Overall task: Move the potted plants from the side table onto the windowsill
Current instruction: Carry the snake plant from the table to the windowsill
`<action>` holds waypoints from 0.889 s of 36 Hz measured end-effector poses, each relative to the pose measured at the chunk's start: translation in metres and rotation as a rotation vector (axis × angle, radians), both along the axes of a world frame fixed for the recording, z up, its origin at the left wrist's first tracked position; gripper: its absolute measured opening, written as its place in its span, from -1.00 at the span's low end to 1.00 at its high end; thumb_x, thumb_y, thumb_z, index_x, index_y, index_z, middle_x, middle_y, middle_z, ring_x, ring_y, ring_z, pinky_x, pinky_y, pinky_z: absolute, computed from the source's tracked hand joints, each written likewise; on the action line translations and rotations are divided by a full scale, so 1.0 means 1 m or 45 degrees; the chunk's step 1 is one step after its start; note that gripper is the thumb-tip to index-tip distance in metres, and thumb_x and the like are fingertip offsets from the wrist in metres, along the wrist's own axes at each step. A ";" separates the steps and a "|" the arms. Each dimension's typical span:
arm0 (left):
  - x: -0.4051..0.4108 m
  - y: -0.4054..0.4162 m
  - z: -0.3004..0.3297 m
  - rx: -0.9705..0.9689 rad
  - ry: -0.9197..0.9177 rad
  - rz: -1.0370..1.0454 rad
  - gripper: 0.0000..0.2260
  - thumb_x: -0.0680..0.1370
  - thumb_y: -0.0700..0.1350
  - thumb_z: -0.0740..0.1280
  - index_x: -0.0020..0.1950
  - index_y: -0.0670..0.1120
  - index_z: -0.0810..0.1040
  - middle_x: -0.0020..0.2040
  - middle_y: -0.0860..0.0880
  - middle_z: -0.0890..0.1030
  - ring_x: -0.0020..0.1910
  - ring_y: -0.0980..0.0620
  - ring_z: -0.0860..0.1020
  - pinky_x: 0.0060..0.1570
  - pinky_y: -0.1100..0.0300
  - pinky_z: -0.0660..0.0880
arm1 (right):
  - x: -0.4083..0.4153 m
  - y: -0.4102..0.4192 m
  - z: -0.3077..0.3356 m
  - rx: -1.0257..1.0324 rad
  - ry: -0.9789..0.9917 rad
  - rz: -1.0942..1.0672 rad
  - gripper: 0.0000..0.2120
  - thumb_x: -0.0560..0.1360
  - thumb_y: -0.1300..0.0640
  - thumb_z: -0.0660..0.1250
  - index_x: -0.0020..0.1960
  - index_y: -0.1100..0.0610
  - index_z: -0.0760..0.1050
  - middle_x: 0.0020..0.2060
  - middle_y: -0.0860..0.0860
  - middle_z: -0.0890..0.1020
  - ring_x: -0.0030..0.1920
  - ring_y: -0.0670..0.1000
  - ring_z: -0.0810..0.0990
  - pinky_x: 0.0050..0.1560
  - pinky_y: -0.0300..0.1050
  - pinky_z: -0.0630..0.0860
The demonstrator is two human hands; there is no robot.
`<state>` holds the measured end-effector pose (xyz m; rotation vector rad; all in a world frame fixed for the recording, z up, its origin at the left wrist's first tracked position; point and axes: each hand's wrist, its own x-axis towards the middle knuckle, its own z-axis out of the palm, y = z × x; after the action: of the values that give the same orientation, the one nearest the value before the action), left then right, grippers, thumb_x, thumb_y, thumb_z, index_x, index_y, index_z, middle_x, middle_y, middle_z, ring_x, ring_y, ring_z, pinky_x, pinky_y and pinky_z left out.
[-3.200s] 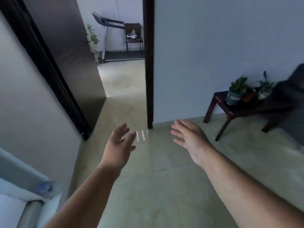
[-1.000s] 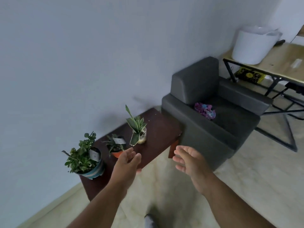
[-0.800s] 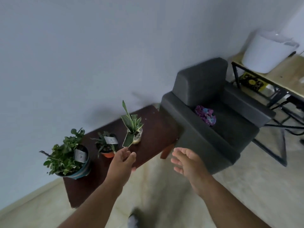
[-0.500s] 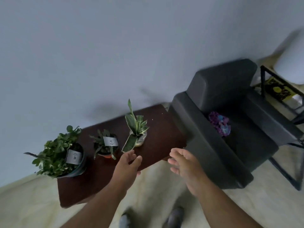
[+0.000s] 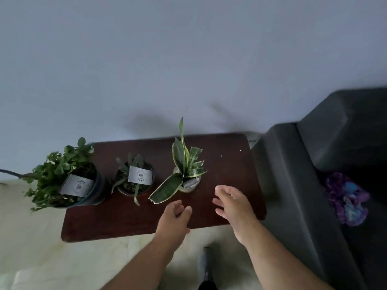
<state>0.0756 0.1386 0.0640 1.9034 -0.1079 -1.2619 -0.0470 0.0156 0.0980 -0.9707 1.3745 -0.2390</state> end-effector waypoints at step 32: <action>0.023 -0.046 -0.127 -0.213 -0.231 0.016 -0.63 0.58 0.21 0.21 0.28 0.08 0.59 0.20 0.19 0.64 0.27 0.33 0.50 0.32 0.32 0.32 | 0.043 -0.069 -0.155 -0.049 -0.112 0.470 -0.54 0.62 -0.03 0.34 0.48 0.08 0.46 0.41 -0.07 0.54 0.41 -0.10 0.48 0.47 0.04 0.43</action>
<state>0.0988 0.0926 -0.0631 1.8658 -0.2870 -1.0362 -0.0037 -0.0535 -0.0573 -1.2116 1.0904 -0.0289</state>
